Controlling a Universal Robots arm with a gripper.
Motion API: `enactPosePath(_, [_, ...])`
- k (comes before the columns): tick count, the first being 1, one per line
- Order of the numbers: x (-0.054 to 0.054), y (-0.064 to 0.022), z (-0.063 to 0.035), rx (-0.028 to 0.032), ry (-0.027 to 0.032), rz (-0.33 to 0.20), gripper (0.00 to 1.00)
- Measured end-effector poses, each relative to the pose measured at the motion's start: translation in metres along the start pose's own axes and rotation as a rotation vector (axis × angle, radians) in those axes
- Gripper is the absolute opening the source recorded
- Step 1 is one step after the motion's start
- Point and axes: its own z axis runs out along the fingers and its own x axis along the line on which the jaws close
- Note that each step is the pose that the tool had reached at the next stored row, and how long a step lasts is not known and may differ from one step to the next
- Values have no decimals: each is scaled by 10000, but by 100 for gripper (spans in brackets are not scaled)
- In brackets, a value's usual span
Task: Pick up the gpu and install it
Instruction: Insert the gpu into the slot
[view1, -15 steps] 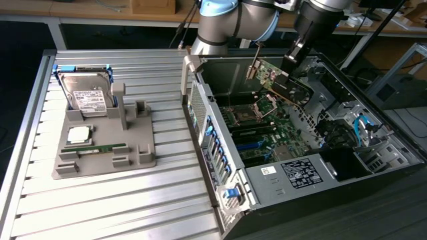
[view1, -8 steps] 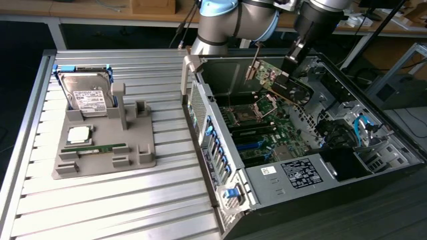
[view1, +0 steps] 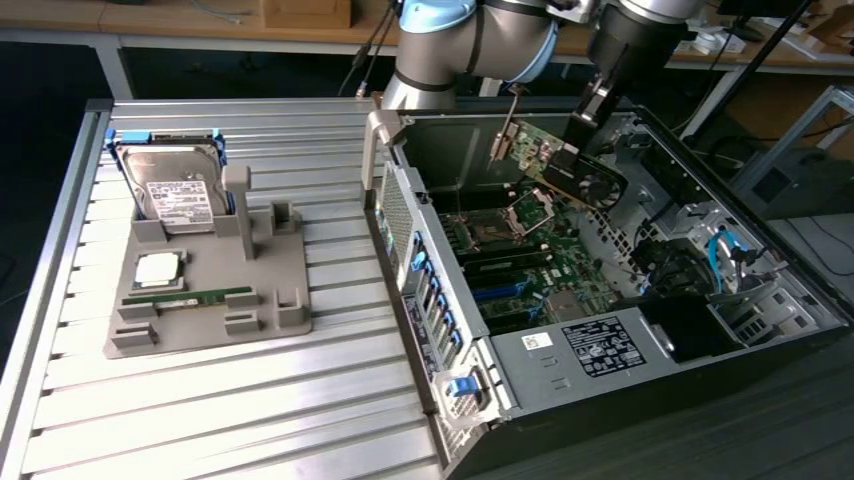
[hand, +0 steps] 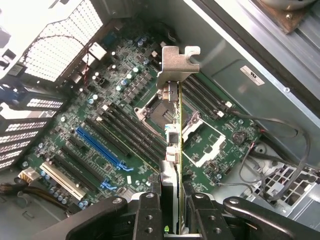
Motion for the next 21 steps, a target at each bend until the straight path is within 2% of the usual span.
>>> enactPosePath(21, [0,0,2,-23,18,-876,27])
